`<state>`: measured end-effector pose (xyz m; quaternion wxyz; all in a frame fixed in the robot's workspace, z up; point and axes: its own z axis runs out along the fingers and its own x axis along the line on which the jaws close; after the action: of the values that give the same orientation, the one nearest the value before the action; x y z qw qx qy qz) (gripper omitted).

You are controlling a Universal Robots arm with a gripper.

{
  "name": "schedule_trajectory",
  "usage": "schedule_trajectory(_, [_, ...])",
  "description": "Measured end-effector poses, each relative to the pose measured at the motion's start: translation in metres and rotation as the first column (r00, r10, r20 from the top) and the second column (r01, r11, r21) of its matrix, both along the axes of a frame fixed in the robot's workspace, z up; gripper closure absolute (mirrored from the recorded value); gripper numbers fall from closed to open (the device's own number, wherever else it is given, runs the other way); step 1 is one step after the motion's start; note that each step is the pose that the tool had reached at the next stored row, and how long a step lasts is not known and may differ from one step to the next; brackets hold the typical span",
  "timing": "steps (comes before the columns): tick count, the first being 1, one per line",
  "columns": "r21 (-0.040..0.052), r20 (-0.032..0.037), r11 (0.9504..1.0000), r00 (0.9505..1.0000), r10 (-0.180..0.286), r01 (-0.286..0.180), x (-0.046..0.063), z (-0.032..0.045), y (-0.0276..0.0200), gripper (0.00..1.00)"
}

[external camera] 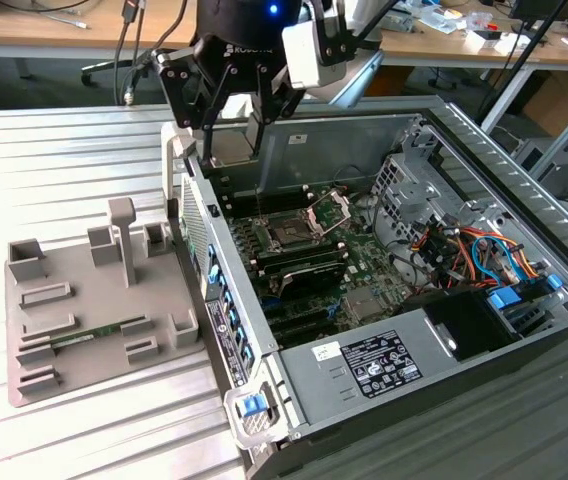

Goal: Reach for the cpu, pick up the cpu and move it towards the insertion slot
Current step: 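Pick up the cpu and move it towards the insertion slot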

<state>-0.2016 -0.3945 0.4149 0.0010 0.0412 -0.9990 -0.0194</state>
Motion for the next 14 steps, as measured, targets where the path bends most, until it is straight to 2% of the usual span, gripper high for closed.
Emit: schedule_trajectory(14, [-0.0001, -0.0001, 1.0000, 1.0000, 0.000, 0.000, 0.0066, 0.0001, 0.0000, 0.45])
